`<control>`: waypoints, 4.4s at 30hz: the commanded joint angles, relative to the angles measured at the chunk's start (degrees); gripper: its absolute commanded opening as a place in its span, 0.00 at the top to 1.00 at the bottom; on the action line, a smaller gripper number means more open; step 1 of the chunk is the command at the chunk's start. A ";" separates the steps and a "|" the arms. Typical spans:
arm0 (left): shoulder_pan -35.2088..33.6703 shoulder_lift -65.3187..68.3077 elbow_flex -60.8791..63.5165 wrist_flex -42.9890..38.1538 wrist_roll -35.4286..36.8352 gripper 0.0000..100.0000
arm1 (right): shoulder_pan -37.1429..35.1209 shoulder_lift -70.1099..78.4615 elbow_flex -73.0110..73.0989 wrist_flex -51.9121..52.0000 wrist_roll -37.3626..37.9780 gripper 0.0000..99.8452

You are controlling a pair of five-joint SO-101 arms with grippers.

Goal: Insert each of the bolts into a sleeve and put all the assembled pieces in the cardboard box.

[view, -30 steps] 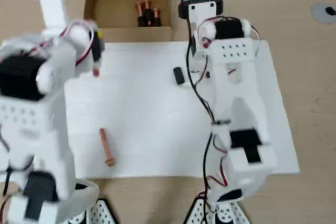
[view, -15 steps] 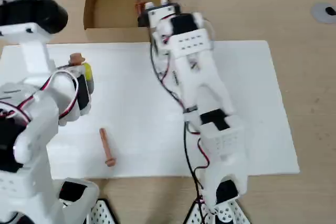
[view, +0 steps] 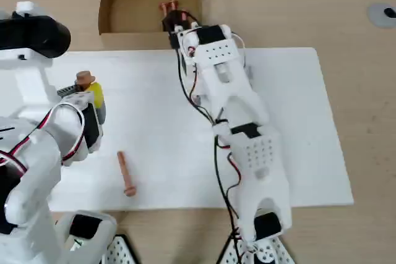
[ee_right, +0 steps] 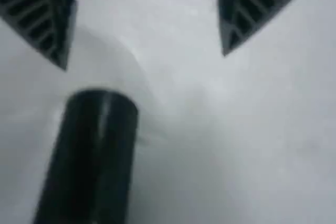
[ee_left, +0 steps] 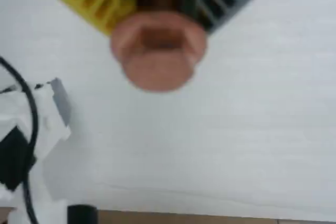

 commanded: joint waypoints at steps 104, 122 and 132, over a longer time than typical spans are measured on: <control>12.84 -12.79 14.24 -31.82 -6.07 0.99 | -9.63 -148.26 104.84 -50.20 4.13 0.99; 27.69 -12.26 17.67 -42.64 -12.04 0.99 | -13.85 -155.82 116.35 -55.12 4.22 0.99; 34.99 -12.26 24.26 -49.49 -12.13 0.99 | -13.49 -155.82 116.26 -58.11 4.22 0.99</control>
